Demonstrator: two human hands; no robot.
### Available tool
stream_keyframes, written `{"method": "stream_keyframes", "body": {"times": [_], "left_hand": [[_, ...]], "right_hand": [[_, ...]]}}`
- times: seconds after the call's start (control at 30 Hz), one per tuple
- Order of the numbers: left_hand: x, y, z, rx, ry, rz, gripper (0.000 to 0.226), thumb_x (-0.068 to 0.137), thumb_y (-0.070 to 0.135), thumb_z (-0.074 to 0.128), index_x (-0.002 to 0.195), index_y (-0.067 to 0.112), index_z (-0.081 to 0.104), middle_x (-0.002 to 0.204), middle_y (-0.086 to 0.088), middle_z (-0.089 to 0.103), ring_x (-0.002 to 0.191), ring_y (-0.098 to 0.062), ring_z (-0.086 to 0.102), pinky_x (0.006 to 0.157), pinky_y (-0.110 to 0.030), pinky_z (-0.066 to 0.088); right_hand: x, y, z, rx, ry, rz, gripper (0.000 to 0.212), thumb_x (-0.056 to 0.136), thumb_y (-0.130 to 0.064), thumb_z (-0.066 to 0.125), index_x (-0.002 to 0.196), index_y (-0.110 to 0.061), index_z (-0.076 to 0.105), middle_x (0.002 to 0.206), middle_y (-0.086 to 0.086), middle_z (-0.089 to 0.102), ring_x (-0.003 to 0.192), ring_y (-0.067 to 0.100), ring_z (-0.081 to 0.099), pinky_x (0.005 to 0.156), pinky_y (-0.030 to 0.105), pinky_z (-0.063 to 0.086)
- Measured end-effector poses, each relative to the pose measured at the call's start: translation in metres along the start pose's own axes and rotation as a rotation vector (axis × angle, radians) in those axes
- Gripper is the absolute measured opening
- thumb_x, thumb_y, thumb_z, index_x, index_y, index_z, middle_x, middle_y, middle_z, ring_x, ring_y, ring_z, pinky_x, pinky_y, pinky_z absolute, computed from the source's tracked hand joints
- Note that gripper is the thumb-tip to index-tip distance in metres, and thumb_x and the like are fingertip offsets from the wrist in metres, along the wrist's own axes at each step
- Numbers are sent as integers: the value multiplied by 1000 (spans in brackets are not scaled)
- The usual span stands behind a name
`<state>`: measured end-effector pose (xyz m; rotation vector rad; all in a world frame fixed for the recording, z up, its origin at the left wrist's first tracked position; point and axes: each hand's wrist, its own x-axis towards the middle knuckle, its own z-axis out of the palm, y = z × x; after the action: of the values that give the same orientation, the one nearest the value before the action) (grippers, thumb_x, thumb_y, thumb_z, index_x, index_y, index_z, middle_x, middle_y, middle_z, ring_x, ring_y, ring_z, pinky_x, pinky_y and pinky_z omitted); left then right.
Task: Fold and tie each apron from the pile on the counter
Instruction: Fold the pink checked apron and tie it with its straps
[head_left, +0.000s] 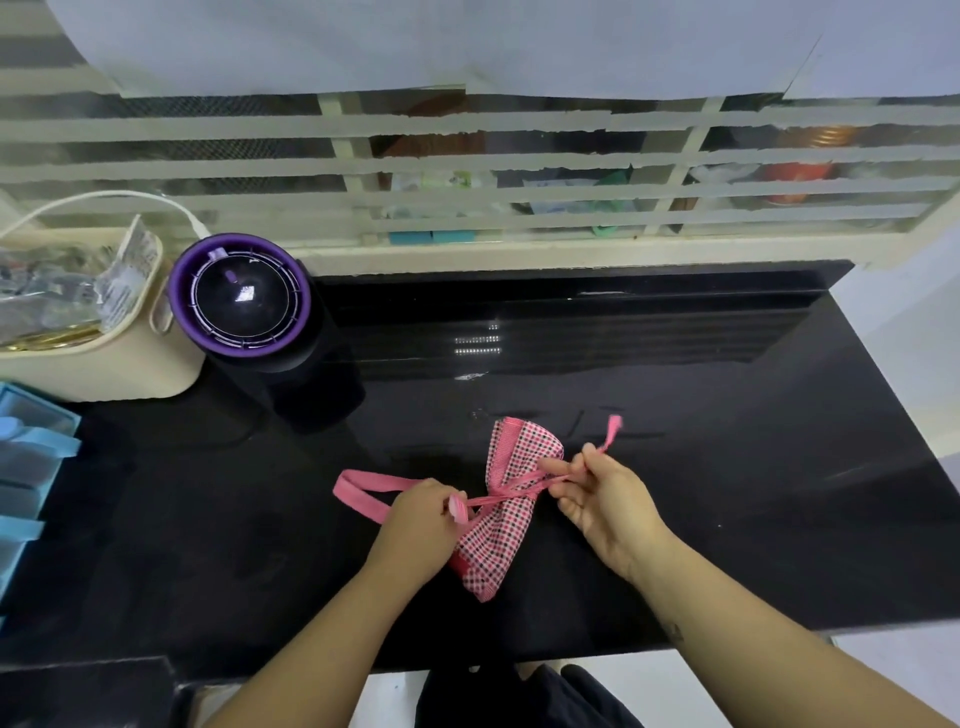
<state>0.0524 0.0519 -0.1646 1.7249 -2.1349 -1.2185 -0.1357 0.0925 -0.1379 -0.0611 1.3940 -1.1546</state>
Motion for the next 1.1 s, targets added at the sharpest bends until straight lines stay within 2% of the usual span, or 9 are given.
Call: {"method": "stream_keyframes", "body": {"times": [0.1,0.23,0.33,0.5,0.63,0.73,0.83,0.93,1.1], "left_hand": [[3,14,-8,-33,57,-14,29,95,22,52,80,2,66,89,-1,58,80,-14,59,71,-26,47],[6,39,-5,-354,42,-39,28,91,13,52,67,10,64,84,3,67,79,-7,63,72,-17,49],[9,48,4,-809,-61,-152,35,97,9,43,65,6,55,80,-8,73,83,-20,70,77,-28,56],[12,32,16,-928,-99,-251,40,102,15,36,63,10,45,55,-1,55,63,-17,59,63,-29,42],[11,27,17,-729,-152,-226,40,100,21,42,63,11,54,60,-1,59,60,-11,53,59,-23,42],[11,28,13,-507,-247,-95,18,96,22,55,82,17,66,72,4,63,61,3,57,62,-11,45],[9,32,14,-402,-347,24,10,86,21,69,96,22,69,84,8,68,75,1,62,71,-11,47],[6,37,17,-309,-304,90,7,90,24,65,96,21,67,84,10,69,81,0,64,73,-11,48],[5,38,17,-213,-268,123,20,98,22,51,99,16,69,85,10,67,82,-2,63,80,-21,51]], "right_hand": [[0,-4,3,-328,-172,-90,41,104,-20,33,66,-13,47,100,15,73,55,12,56,56,23,45],[0,-4,6,-521,-200,-127,50,103,-17,34,58,-17,55,101,14,72,58,13,55,58,24,44],[1,-4,4,-409,-191,-56,44,104,-18,32,63,-11,47,83,14,70,54,15,56,53,22,45],[5,2,-10,55,-56,155,47,104,-22,33,60,-11,43,56,9,63,40,12,55,42,19,47],[8,10,-17,-99,-42,67,44,104,-23,33,63,-12,44,58,8,62,46,14,56,47,21,48],[5,-1,-14,-327,-152,-85,43,104,-20,34,66,-9,51,64,8,66,54,15,58,53,22,48],[-6,-15,-3,-702,-290,-293,42,102,-17,38,69,-7,61,65,2,68,60,10,59,60,20,48],[-15,-23,17,-1030,-391,-431,38,100,-19,44,69,-14,66,66,-5,66,60,0,58,64,14,46],[-6,-33,14,-999,-413,-306,31,101,-11,36,125,-19,54,106,-5,64,60,7,61,59,20,49]]}}
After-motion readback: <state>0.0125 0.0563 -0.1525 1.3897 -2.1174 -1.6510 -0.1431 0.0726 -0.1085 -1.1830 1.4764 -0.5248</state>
